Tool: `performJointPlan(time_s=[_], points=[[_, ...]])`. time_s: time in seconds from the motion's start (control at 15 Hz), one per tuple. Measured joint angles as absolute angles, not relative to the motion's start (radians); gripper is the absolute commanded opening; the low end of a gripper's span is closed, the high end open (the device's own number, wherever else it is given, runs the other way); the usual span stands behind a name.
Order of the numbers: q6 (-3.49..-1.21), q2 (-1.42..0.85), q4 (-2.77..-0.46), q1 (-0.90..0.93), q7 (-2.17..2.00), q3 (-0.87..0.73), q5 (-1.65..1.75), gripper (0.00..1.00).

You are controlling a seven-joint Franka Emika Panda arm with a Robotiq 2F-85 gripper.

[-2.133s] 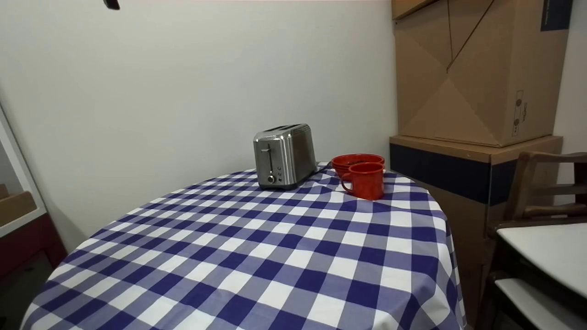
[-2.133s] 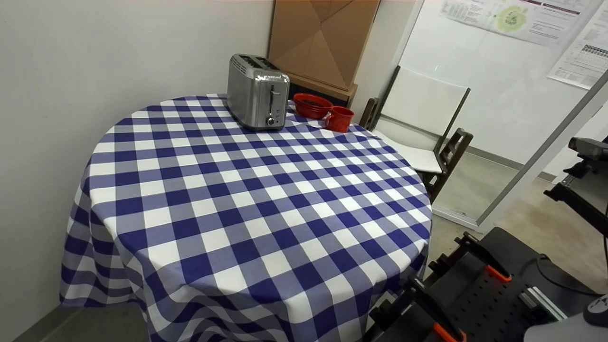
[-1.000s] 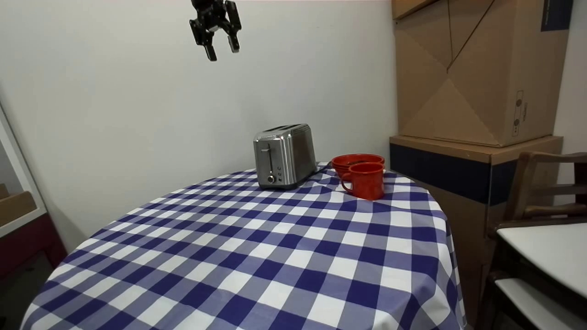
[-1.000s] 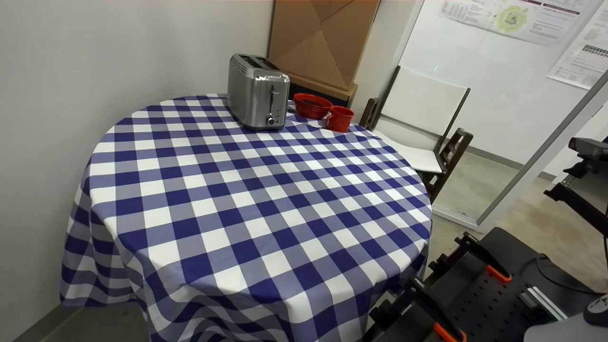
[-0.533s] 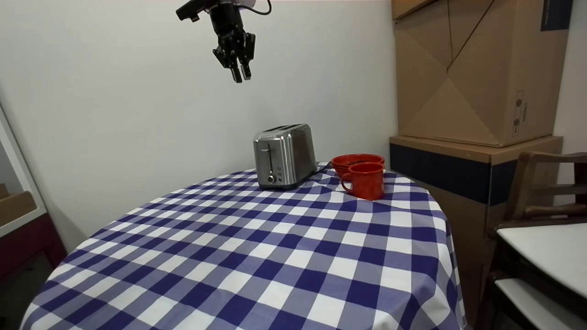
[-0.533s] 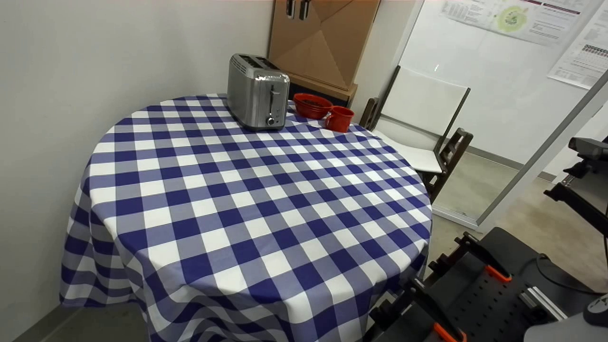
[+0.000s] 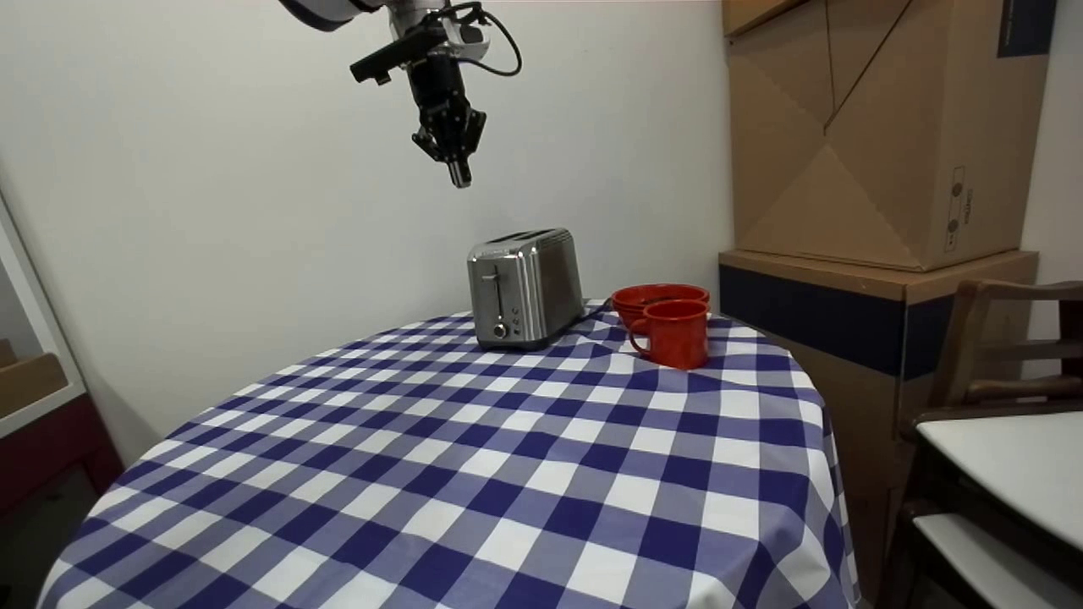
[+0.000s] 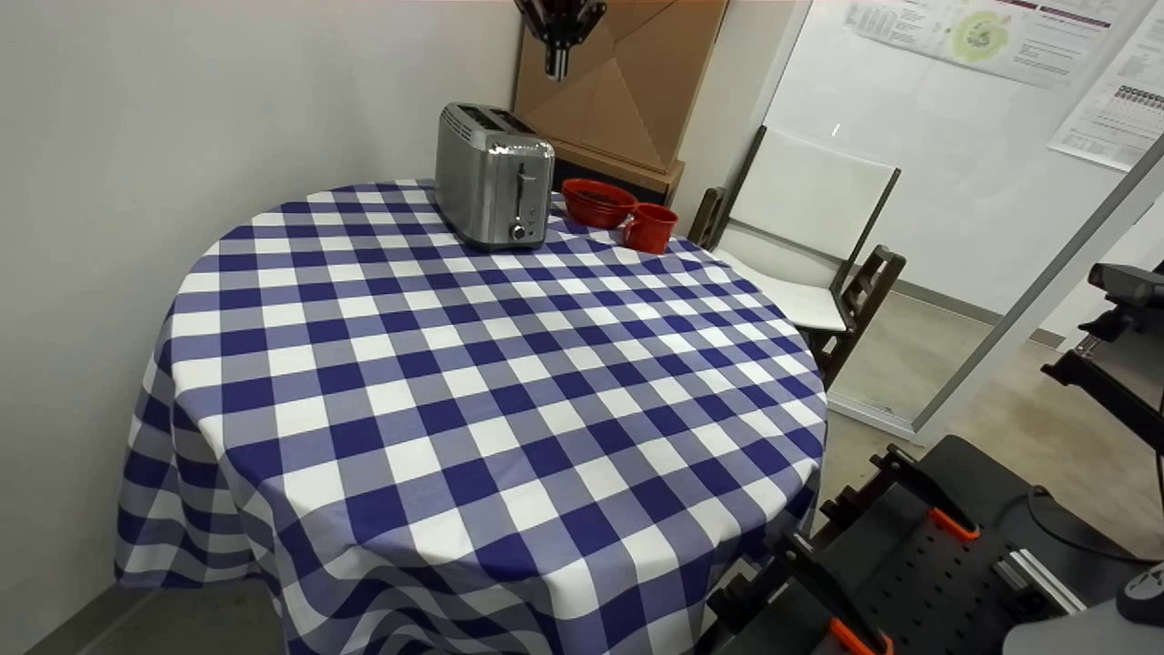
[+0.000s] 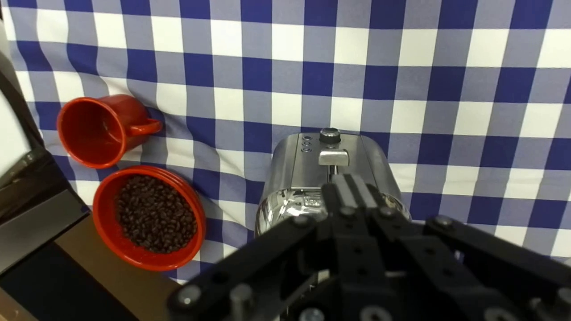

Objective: Push the lever on the silver toaster downwards

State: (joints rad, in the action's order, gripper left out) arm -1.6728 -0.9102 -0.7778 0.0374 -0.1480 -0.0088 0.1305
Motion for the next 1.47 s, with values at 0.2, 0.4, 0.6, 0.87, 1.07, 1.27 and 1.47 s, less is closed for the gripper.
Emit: performJointPlan(time_s=[0.2,0.4,0.6,0.87,1.07,1.27,1.47], points=[[-1.68,-0.967,-0.748,0.038,-0.134,-0.009,0.131,0.0],[-1.706,-1.018,-0.725,0.038,-0.128,-0.009,0.131,0.0],[-1.76,-1.064,-0.707,0.041,-0.126,-0.009,0.131,0.0],[-1.822,-1.116,-0.691,0.047,-0.126,-0.011,0.131,0.0],[-1.854,-1.144,-0.687,0.048,-0.126,-0.015,0.131,0.0],[-1.877,-1.165,-0.686,0.043,-0.126,-0.021,0.131,0.0],[-1.889,-1.183,-0.685,0.036,-0.126,-0.022,0.131,0.0]])
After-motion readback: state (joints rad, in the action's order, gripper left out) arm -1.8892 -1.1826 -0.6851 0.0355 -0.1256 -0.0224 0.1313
